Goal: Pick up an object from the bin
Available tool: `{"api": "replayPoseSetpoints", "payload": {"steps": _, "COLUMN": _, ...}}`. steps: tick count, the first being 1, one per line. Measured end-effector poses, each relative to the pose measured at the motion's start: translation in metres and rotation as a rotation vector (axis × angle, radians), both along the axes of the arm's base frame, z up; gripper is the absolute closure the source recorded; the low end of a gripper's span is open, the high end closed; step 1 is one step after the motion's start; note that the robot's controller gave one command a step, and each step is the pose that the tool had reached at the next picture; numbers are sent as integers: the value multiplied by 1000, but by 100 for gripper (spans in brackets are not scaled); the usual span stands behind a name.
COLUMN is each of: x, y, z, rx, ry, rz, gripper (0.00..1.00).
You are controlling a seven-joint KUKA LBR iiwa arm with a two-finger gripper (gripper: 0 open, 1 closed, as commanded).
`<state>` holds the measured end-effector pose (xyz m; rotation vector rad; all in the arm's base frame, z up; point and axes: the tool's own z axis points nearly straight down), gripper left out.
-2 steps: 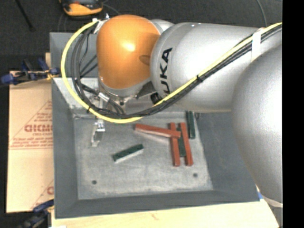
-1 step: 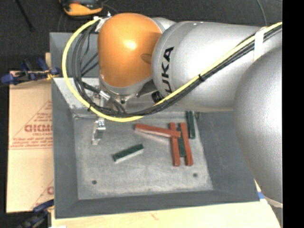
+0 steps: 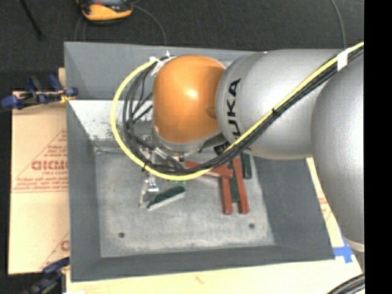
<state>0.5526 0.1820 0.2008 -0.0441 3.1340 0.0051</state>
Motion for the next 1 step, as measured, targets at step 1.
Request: {"api": "replayPoseSetpoints", "payload": {"steps": 1, "x": -11, "y": -25, "z": -29, "rx": -6, "ry": 7, "rz": 98, "gripper": 0}}
